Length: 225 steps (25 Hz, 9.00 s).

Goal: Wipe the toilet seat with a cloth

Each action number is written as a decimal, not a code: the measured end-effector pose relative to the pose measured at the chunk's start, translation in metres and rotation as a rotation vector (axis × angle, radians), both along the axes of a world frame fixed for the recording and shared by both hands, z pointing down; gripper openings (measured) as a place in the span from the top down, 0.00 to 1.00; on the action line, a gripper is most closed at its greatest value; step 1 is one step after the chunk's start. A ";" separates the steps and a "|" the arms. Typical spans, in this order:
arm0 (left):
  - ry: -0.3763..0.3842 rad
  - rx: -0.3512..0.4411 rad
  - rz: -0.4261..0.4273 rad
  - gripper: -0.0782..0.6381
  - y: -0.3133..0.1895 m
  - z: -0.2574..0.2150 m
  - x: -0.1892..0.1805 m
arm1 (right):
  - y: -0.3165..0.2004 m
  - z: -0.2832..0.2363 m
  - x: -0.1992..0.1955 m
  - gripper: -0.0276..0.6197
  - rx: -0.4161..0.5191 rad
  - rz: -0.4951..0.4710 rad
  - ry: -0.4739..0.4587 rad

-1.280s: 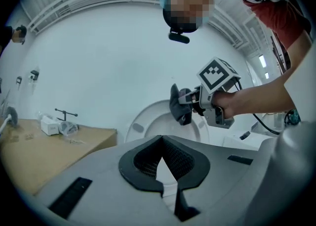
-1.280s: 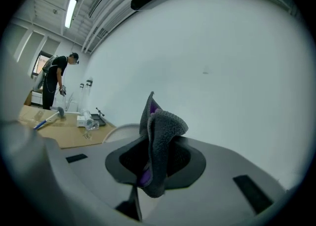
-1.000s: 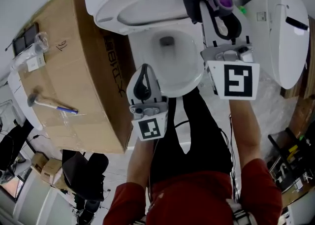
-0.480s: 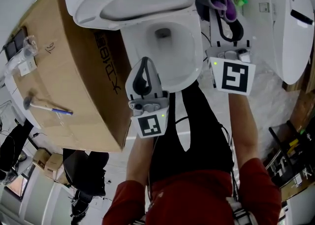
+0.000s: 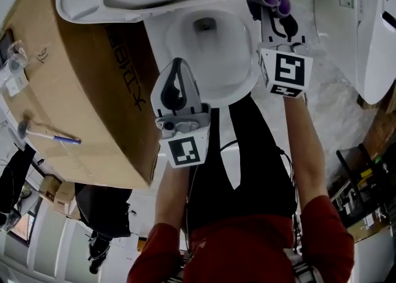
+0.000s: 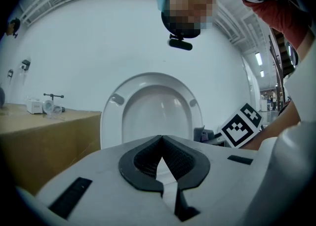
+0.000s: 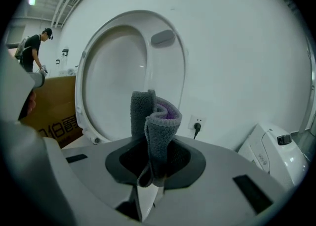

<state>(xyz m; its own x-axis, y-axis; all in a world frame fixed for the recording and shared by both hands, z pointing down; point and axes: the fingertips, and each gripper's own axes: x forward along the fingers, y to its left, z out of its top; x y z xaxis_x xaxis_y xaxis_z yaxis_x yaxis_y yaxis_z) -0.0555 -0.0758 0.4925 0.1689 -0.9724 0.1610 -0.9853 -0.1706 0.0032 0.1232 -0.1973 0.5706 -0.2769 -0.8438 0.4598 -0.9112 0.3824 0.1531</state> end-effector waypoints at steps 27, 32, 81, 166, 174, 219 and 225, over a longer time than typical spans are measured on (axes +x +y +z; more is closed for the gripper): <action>0.057 -0.058 -0.023 0.87 0.011 -0.036 -0.008 | 0.058 0.023 -0.010 0.86 -0.196 -0.054 -0.002; 0.063 -0.059 -0.029 0.87 0.028 -0.113 -0.011 | 0.104 -0.072 -0.005 0.86 -0.194 -0.054 -0.095; -0.779 -0.139 0.357 0.74 -0.086 -0.249 0.032 | 0.132 -0.496 0.041 0.86 0.410 0.060 -0.335; -0.645 -1.159 1.321 0.64 0.253 0.092 0.080 | 0.181 -0.248 -0.010 0.86 -0.061 -0.125 -0.236; -0.682 -1.143 1.307 0.78 0.261 0.166 0.077 | 0.190 -0.177 -0.022 0.86 -0.133 -0.162 -0.218; -0.059 -0.410 0.387 0.87 0.131 0.124 0.049 | 0.045 0.104 -0.057 0.86 -0.030 -0.655 0.834; -0.089 -0.352 0.330 0.87 0.115 0.109 0.028 | 0.042 0.140 -0.062 0.86 -0.079 -0.784 0.901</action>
